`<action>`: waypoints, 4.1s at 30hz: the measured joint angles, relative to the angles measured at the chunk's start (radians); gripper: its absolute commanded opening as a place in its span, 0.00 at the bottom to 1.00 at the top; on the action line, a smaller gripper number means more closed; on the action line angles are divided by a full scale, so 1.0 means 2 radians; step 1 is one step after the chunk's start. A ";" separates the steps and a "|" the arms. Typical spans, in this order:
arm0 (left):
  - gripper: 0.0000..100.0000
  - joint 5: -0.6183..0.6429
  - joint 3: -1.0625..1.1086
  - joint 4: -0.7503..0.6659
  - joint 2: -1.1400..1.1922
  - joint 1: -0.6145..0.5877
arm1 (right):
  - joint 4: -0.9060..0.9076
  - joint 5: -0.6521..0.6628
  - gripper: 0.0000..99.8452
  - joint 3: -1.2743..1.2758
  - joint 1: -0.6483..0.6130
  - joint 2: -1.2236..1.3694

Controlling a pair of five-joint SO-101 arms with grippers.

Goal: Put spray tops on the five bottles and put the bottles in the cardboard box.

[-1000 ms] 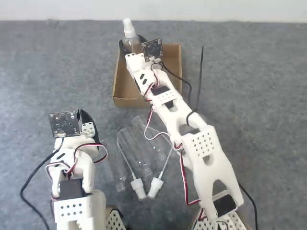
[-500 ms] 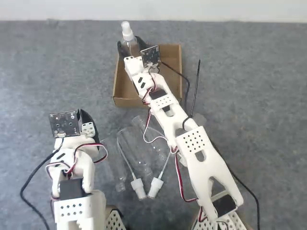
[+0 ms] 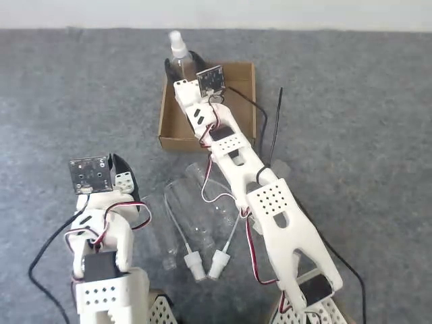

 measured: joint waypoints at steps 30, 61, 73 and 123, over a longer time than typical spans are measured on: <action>0.01 0.000 0.000 0.000 0.000 0.000 | 0.137 0.006 0.27 -0.061 -0.001 0.000; 0.01 0.000 0.000 0.000 0.000 0.000 | 0.334 -0.009 0.27 -0.242 -0.002 0.044; 0.01 0.000 0.000 0.000 0.000 0.000 | 0.397 -0.009 0.27 -0.298 -0.011 0.069; 0.01 0.000 0.000 -0.025 0.000 -0.051 | 1.051 0.012 0.27 -0.305 0.009 -0.272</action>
